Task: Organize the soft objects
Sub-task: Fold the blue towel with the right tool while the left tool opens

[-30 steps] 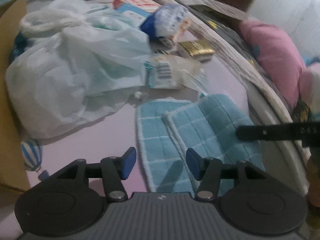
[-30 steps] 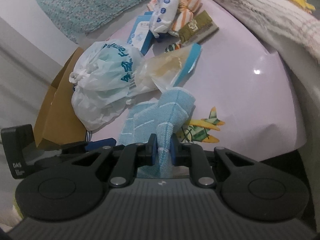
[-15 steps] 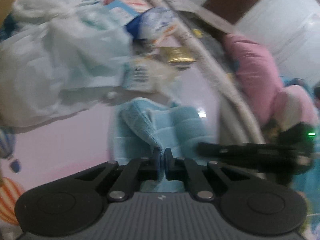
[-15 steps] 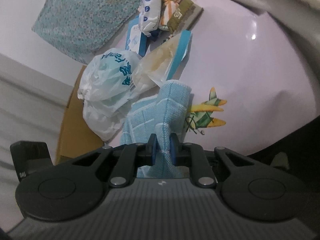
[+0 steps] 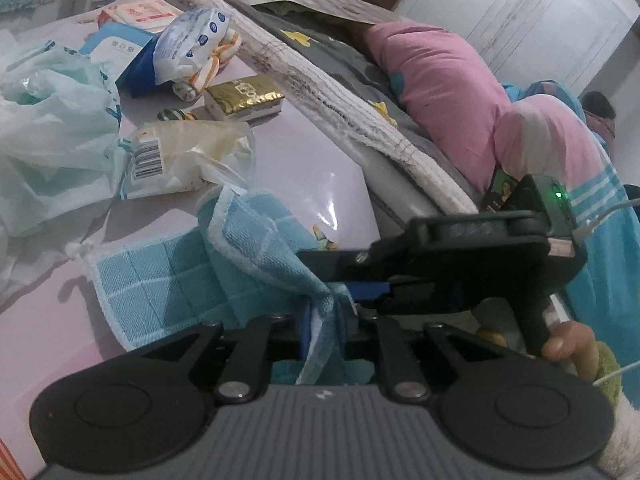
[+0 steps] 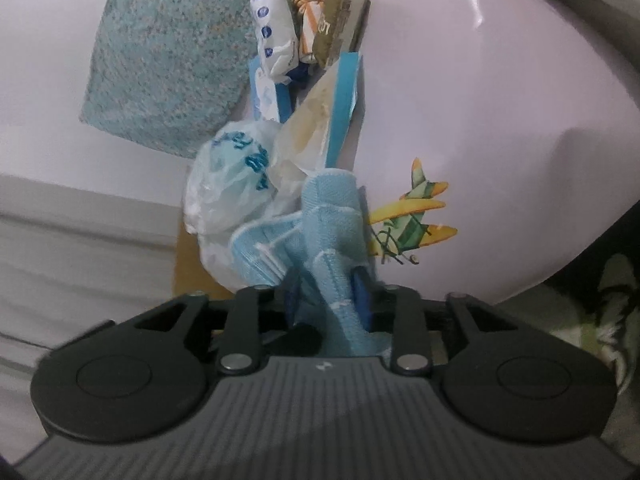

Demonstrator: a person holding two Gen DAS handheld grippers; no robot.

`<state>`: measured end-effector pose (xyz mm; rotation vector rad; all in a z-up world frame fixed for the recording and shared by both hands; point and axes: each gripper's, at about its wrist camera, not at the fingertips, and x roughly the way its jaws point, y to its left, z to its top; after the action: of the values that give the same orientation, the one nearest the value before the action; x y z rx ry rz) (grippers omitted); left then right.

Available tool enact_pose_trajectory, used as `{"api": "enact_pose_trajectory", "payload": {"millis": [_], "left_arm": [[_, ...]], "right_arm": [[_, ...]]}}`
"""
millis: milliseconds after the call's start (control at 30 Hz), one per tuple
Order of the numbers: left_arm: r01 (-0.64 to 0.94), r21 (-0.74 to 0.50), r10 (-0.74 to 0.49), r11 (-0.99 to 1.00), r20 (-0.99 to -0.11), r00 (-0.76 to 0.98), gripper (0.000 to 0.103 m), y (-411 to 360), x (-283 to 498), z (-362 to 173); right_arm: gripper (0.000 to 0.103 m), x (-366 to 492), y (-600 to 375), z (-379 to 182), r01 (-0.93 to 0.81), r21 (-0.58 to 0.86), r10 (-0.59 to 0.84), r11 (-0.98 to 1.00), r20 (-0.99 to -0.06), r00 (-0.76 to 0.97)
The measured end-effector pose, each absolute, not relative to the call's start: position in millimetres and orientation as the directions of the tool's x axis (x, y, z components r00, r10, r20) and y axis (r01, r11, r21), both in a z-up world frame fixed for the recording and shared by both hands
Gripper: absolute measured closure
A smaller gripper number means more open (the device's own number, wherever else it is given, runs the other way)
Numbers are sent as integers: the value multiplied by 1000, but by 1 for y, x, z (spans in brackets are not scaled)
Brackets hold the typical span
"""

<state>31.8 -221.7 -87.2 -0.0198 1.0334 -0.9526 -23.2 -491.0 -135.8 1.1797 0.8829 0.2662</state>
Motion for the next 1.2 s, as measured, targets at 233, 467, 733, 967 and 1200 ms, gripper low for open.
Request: {"api": "enact_pose_trajectory", "payload": {"millis": [233,467,733,967,1200], "left_arm": [[683,-409,-667,605,-729,155,86,-230,32,-92],[699,-411,-678,586,-721,144,78,-233,31,-93],[701,-424,-693,573,-708,138,59,-229,28,-92],[684,-414,-693,600,-697,186,41,-209,28,-81],[591,-381,-624,711,-729,281,29,-171,40,-75]], "right_arm": [[48,-19,-488,-134,227,898,631,376,-428,647],[51,-15,-482,-129,225,869,611,440,-474,634],[80,-17,-480,-133,262,828,572,496,-538,619],[87,-22,-487,-144,284,844,571,456,-522,634],[89,-26,-495,-157,300,874,585,382,-480,653]]}}
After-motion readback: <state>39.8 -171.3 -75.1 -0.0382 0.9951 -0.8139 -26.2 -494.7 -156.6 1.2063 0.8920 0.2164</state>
